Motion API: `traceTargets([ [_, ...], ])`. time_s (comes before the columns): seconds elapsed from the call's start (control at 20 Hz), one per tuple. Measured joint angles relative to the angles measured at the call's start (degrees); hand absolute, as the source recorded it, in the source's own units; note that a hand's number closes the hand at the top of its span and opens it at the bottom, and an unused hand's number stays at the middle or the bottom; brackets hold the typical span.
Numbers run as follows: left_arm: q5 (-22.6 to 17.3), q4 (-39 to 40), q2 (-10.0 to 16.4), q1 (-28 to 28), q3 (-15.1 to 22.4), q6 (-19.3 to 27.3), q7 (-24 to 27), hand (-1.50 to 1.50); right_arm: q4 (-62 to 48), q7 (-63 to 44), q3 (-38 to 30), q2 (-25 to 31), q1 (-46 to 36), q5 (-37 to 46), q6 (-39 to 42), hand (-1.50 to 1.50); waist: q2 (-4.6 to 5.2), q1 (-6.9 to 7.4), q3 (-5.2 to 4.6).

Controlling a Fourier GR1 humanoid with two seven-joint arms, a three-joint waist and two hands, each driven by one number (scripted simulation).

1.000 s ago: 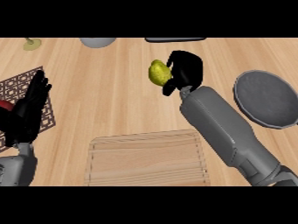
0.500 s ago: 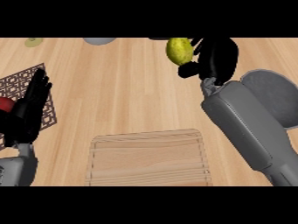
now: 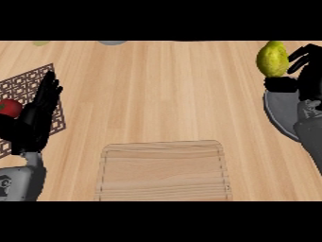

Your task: Pick the pear from the cutting board and place it in the pan

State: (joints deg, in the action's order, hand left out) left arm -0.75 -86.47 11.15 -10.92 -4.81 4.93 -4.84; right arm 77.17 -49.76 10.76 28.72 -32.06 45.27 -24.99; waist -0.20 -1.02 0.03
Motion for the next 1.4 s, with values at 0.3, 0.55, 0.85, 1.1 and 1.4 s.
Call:
traceTargets([
  [0.3, -0.71, 0.43, 0.32, -0.98, -0.51, -1.04, 0.00, 0.00, -10.66, 11.19, -6.32, 5.63, 4.81, -1.44, -4.19, 1.50, 0.34, 1.01, 0.02],
  [0.55, -0.59, 1.51, 0.41, -2.99, -0.47, -1.42, -0.77, 0.00, -25.82, 24.61, -12.56, 7.20, 2.88, -5.72, -8.71, 1.50, 0.60, 1.79, 0.08],
  [0.85, 0.15, 1.77, -0.26, -2.76, 0.19, -1.37, 0.15, 0.00, -41.60, 39.61, -19.74, 6.13, -0.78, -12.41, -11.74, -1.50, 0.86, 2.59, 0.17],
  [1.1, -0.24, 1.74, -0.53, -3.70, 0.13, -1.45, -0.57, 0.00, -48.40, 45.95, -24.85, 4.81, -2.44, -20.27, -2.57, -1.50, 1.02, 2.86, 0.26],
  [1.4, 0.28, 0.93, -0.95, -2.66, 0.60, -1.34, -0.34, 0.00, -56.63, 57.44, -29.91, 4.92, -3.92, -25.32, 2.10, -1.50, 1.01, 2.99, 0.23],
])
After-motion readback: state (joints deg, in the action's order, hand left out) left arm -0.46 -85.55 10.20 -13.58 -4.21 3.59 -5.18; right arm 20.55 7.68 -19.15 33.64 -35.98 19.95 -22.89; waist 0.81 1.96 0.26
